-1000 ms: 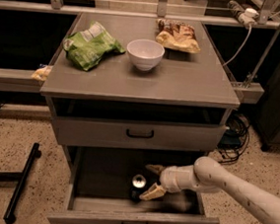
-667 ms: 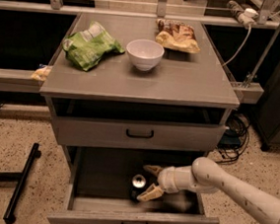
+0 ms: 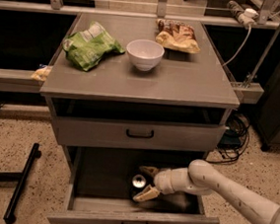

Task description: Pick pepsi can from middle drawer and place on counter

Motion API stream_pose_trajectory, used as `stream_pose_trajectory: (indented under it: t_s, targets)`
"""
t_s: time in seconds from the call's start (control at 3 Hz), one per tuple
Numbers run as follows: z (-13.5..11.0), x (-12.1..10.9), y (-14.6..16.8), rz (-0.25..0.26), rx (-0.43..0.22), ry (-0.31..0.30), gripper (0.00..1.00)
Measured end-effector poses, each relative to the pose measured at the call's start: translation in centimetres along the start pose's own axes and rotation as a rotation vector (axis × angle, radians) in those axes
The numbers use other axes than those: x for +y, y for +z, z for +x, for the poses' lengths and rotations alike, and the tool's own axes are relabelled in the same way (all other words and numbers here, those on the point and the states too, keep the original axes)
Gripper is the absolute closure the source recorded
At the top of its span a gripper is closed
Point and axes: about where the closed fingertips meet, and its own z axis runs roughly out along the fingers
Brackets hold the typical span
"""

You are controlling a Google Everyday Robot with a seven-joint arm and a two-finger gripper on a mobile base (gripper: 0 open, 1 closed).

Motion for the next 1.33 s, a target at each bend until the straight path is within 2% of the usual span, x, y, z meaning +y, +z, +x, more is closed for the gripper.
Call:
stream_pose_trajectory:
  t_s: [0.33,1.0,1.33]
  targets:
    - [0.45,-0.57,1.02,0.01,-0.02,-0.028,0.45]
    - [0.47,-0.56,1.05,0.01,-0.02,-0.028,0.92]
    - [0.46,-0.56,1.06,0.009,-0.021,-0.028,1.0]
